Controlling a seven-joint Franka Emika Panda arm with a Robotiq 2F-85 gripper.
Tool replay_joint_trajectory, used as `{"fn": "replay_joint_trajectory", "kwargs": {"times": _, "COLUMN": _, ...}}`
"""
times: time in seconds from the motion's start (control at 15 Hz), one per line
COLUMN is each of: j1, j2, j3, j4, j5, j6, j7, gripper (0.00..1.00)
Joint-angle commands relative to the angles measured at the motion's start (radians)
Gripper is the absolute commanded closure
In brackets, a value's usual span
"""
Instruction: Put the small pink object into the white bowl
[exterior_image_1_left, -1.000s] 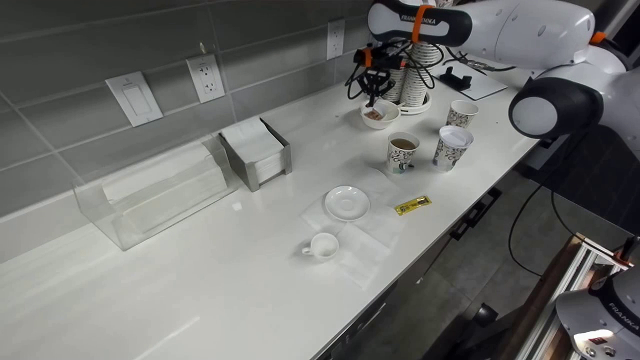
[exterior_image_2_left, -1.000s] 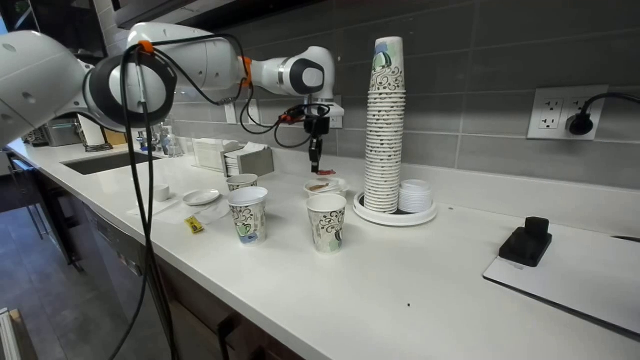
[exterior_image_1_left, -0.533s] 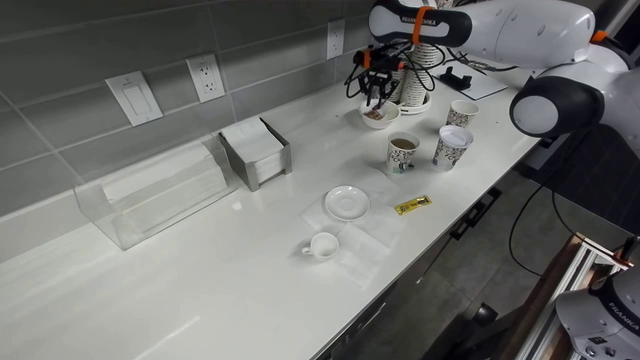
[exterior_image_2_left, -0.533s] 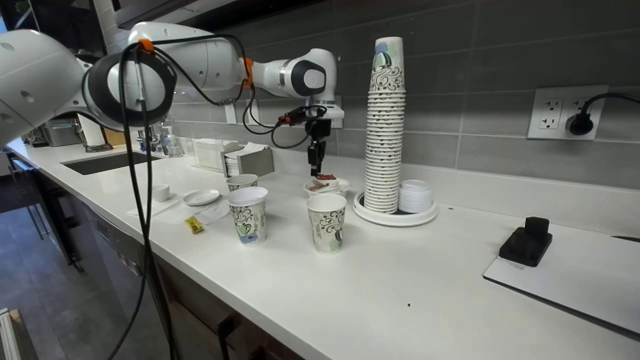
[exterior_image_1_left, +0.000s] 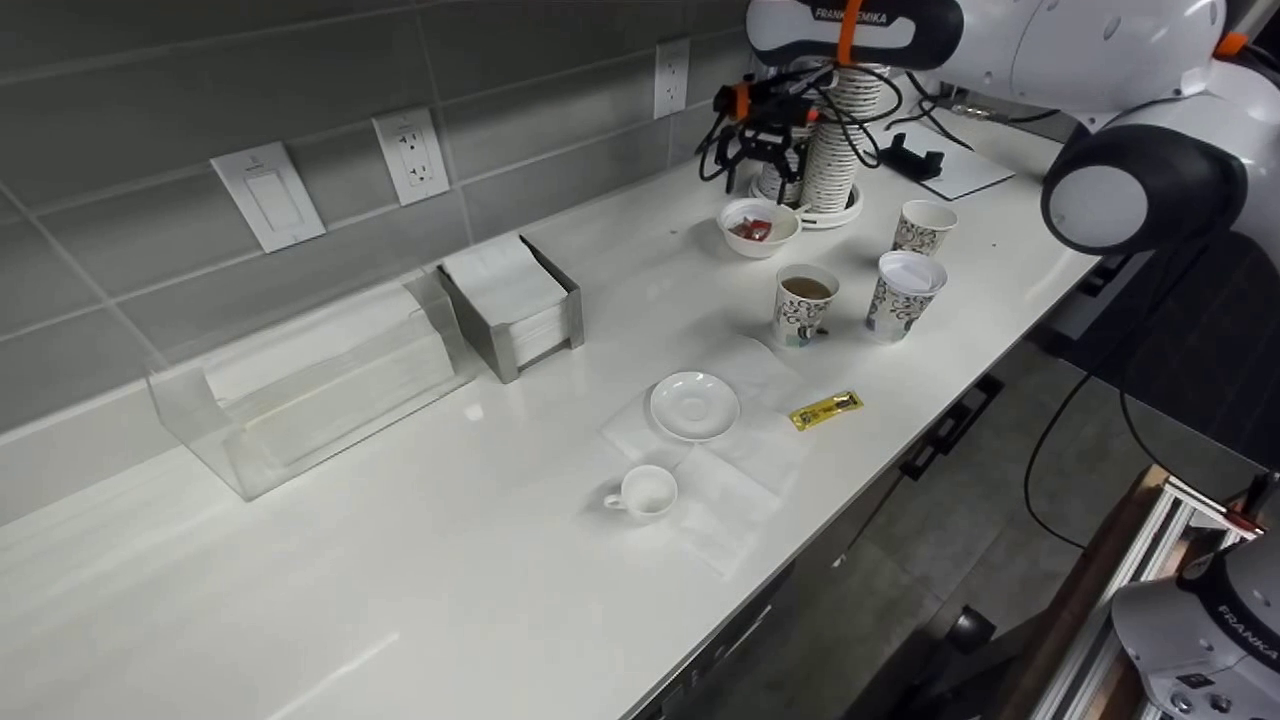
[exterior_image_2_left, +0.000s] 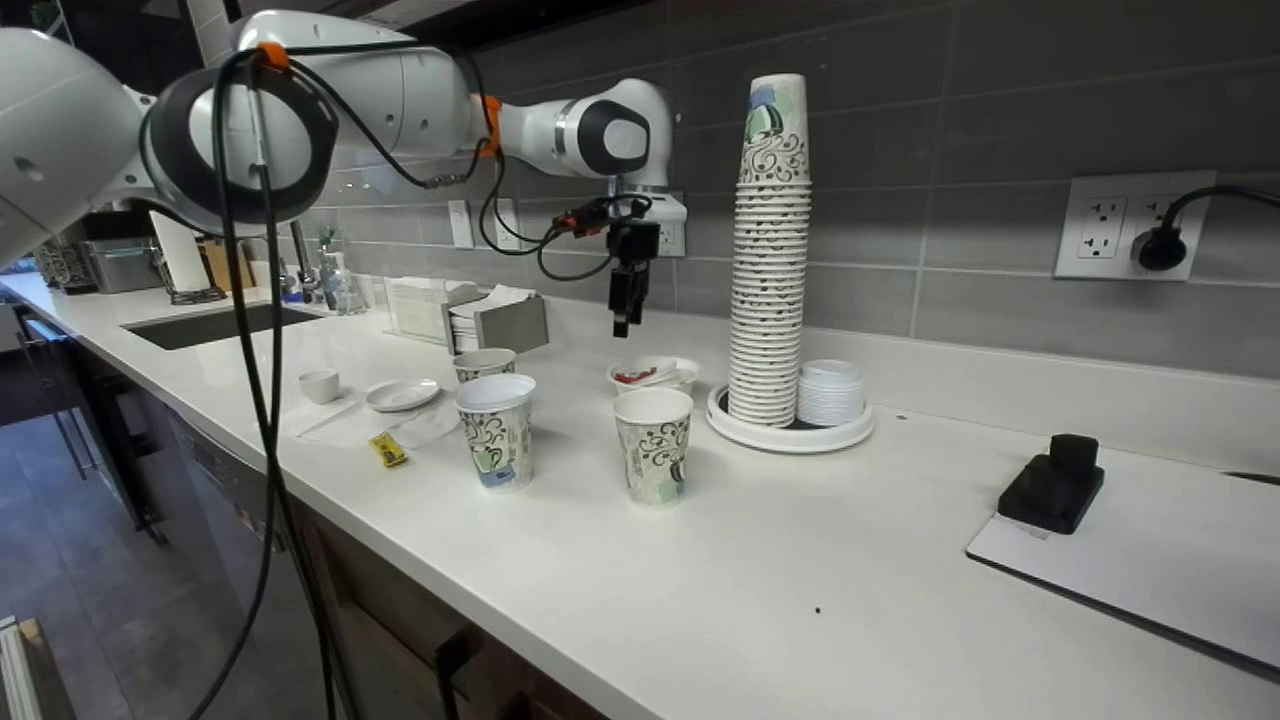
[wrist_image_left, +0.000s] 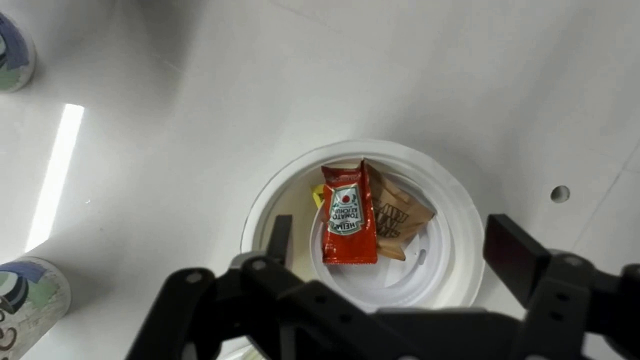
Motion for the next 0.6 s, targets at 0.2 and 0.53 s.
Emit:
{"fn": "replay_joint_trajectory", "kwargs": {"times": 0.2, "j1": 0.016, "j2": -0.192, "j3": 0.004, "j4": -0.324, "j5": -0.026, "j6": 0.169, "j7": -0.295, "gripper": 0.00}}
{"fn": "replay_joint_trajectory", "kwargs": {"times": 0.53, "j1": 0.030, "j2": -0.300, "j3": 0.009, "j4": -0.532, "j5": -0.014, "j6": 0.412, "j7": -0.520, "gripper": 0.00}}
